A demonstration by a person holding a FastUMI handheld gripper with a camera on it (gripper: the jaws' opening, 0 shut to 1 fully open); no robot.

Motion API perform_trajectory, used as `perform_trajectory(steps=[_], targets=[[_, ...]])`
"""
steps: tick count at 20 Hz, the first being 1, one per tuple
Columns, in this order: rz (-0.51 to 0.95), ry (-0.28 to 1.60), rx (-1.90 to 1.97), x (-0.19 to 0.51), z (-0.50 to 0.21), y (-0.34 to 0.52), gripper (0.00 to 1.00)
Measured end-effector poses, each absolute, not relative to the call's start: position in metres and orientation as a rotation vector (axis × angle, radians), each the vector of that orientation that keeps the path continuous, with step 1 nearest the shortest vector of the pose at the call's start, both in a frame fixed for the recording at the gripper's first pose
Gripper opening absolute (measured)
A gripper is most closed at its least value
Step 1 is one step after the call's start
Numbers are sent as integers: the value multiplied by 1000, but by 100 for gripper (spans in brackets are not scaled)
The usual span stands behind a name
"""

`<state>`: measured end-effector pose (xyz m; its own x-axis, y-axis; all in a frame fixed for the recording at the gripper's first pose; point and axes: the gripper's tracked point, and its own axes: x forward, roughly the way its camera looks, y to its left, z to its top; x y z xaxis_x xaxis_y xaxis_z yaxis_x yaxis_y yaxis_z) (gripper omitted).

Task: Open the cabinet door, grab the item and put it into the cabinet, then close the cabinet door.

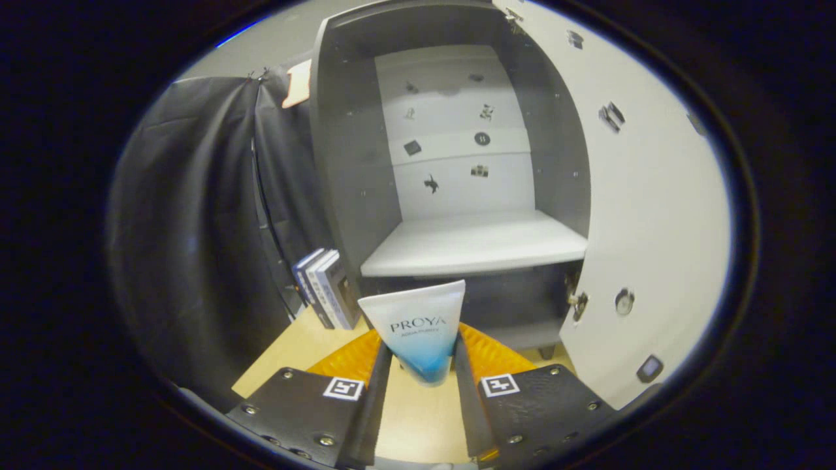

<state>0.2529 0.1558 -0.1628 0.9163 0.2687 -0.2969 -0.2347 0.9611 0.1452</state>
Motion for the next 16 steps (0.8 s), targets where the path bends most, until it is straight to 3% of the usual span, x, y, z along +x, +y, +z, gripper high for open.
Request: perform_trajectory(steps=[7,16], targets=[[243,162,115,361,-91,161,51],[140,182,61,451,-130,160,51]])
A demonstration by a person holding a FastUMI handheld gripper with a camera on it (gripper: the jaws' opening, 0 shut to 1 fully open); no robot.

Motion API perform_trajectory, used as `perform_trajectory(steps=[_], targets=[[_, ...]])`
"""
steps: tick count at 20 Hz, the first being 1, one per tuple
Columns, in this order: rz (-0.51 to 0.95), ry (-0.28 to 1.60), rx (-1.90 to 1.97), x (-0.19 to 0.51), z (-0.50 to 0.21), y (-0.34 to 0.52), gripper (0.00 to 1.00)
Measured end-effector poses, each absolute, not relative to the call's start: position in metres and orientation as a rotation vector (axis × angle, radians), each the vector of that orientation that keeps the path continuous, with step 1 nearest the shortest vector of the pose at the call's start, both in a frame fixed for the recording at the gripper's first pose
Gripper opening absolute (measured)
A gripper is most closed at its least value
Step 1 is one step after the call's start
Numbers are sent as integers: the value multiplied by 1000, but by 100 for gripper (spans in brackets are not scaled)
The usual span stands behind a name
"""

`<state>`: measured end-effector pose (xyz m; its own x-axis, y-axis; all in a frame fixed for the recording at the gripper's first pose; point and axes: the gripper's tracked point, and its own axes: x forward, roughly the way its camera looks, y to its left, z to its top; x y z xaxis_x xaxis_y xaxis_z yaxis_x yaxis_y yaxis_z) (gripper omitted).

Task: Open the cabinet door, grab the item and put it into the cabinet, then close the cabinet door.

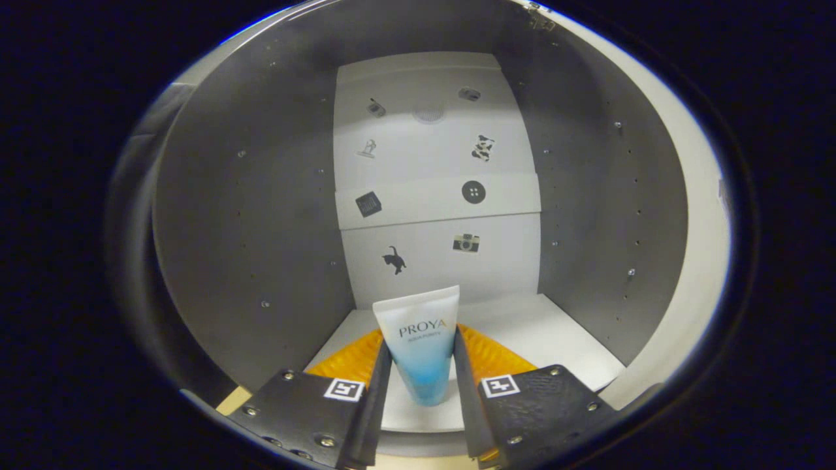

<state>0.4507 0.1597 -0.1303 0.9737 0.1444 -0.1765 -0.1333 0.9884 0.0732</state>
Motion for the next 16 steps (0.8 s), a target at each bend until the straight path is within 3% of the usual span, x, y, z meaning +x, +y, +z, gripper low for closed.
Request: perform_trajectory(steps=[5,11,13,16], targets=[[56,141,2,454,-128,145,51],[53,169,60,458,-132,149,53],[51,176,77,456,-132,150,75],[38,165,100,451,-125,149,85]])
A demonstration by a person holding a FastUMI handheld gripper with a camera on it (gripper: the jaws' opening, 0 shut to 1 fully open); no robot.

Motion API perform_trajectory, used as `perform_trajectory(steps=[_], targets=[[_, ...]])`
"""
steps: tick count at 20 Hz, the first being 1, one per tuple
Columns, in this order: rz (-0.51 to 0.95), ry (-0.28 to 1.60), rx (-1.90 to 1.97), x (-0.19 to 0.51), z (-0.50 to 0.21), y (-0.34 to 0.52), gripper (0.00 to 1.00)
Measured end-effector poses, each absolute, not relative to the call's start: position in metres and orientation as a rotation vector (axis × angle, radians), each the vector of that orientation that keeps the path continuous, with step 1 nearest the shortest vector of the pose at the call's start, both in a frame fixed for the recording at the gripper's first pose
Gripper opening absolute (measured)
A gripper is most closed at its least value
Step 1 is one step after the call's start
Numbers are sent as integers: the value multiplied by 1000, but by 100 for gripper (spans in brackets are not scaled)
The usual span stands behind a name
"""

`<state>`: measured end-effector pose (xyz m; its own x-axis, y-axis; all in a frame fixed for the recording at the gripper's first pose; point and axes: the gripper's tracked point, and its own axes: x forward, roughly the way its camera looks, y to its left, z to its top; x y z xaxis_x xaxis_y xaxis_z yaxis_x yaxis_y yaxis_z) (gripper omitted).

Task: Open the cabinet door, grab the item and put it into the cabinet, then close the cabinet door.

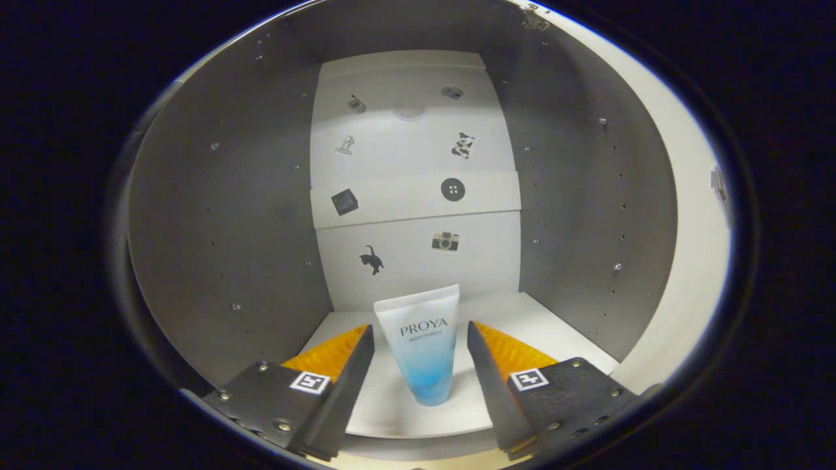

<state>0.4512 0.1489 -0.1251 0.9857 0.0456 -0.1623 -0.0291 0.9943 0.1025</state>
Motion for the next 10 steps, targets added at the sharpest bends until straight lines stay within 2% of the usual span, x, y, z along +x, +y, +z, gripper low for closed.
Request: perform_trajectory(steps=[1,10], targets=[[45,163,111,448,-123,150,100],[39,146,124,346,-90,143,100]])
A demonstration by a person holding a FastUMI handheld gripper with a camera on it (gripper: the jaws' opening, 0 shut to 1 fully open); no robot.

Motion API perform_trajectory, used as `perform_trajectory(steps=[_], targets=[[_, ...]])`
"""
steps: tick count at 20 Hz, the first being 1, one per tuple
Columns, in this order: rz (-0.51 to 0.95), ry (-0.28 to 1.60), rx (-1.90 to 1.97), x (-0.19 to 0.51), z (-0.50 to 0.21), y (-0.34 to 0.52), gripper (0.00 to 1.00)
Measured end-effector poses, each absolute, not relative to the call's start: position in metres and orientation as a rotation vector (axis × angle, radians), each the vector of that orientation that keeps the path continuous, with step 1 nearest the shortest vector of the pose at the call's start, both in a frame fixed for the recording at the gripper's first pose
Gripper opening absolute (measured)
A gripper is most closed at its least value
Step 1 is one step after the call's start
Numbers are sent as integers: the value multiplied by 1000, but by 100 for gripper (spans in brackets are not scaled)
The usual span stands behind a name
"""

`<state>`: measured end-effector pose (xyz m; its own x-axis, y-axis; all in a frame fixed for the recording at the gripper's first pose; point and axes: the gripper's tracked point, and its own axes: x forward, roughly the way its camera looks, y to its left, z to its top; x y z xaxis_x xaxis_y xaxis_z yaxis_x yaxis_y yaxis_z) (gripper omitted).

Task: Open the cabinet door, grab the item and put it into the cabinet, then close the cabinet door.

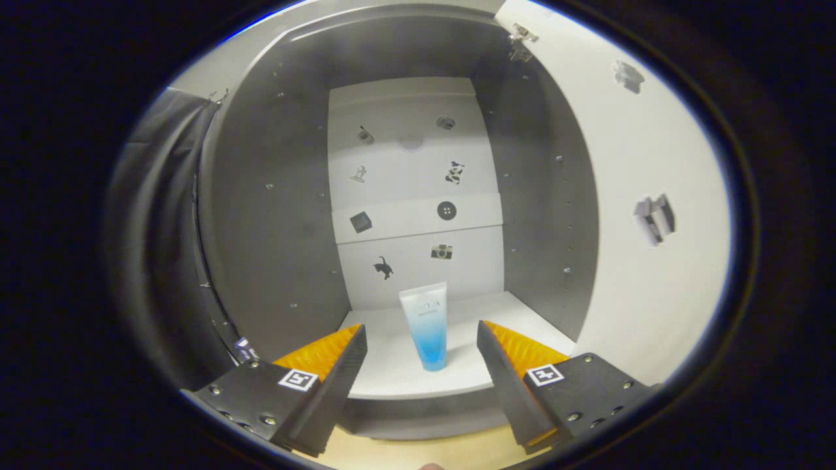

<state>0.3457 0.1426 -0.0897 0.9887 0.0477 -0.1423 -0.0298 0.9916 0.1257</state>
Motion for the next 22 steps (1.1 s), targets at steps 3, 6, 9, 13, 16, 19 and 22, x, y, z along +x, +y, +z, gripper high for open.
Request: perform_trajectory(steps=[3,6,9,13,16,19,22], targets=[[52,146,135,290,-80,140,100],[48,163,93,227,-76,129,100],[20,178,52,162,-67,104,100],[-43,188,102,87,-51,58,100],[-128,172,139,49,-38,1,100],[-245,164,140,21,-34,-60,100],[-338,162,129,4,-36,-116,100]])
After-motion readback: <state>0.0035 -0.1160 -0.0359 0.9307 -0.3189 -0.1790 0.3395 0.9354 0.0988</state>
